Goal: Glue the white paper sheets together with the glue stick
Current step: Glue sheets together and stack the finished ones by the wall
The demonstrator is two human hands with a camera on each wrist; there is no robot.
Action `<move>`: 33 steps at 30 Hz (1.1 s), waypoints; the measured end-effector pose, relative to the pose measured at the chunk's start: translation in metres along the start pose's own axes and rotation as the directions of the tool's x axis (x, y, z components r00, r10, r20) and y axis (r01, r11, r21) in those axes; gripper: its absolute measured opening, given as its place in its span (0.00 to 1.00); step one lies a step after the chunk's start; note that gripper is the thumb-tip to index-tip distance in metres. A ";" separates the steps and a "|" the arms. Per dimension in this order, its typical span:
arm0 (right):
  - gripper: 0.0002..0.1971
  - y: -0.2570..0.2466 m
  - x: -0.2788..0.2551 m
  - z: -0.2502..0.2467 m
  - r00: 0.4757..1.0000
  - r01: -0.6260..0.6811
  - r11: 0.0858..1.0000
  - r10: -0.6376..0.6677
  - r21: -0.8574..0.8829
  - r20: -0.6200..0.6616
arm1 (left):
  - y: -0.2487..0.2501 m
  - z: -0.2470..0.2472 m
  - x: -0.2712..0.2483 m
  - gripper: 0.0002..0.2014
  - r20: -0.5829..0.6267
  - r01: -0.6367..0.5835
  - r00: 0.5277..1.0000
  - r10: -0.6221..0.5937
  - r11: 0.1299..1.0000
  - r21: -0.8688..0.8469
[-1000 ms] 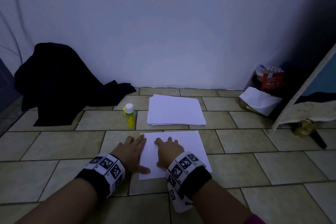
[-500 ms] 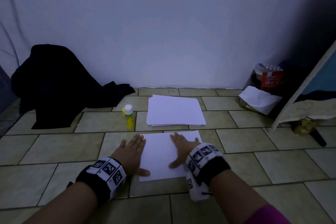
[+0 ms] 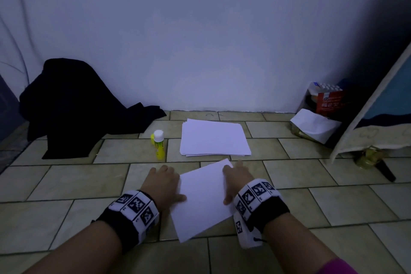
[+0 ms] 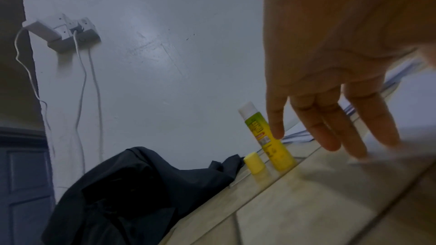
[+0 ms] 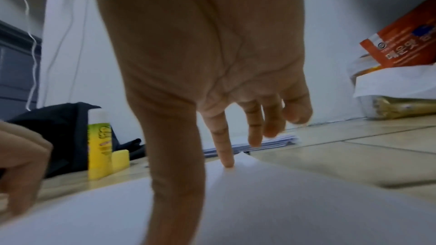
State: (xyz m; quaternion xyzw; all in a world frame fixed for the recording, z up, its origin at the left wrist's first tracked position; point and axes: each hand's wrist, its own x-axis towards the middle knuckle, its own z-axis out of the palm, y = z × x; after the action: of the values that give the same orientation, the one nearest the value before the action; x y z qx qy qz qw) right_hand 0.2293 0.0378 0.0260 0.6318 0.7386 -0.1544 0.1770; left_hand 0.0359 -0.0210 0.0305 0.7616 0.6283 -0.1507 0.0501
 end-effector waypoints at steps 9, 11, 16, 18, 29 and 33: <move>0.27 -0.050 -0.006 0.012 0.997 0.064 0.987 -0.056 0.145 -0.059 | 0.031 -0.002 0.001 0.16 -0.009 -0.099 0.995 0.099 0.993 -0.066; 0.32 -0.059 -0.010 0.016 0.990 0.121 0.981 -0.109 0.153 -0.084 | 0.026 -0.004 0.001 0.23 -0.012 -0.065 0.998 0.065 0.994 -0.088; 0.34 -0.074 -0.013 0.022 0.956 0.290 0.952 -0.285 0.099 -0.062 | 0.014 0.020 0.005 0.57 0.156 0.025 0.988 0.006 0.980 -0.197; 0.33 -0.072 -0.015 0.018 0.938 0.344 0.928 -0.345 0.141 -0.016 | 0.012 0.025 0.006 0.58 0.223 0.019 0.974 0.024 0.981 -0.191; 0.49 -0.007 0.011 0.005 0.980 0.190 0.981 -0.192 0.038 0.050 | 0.009 0.028 0.005 0.56 0.240 0.005 0.970 0.034 0.987 -0.161; 0.43 -0.021 0.004 0.003 0.990 0.109 0.994 -0.109 -0.004 -0.093 | 0.006 0.011 0.001 0.52 0.148 -0.046 0.987 0.059 0.994 -0.095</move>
State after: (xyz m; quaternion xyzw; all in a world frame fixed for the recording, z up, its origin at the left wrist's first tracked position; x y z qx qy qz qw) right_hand 0.2080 0.0372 0.0216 0.5971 0.7795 -0.1348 0.1333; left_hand 0.0401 -0.0240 0.0185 0.7613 0.6087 -0.1773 0.1361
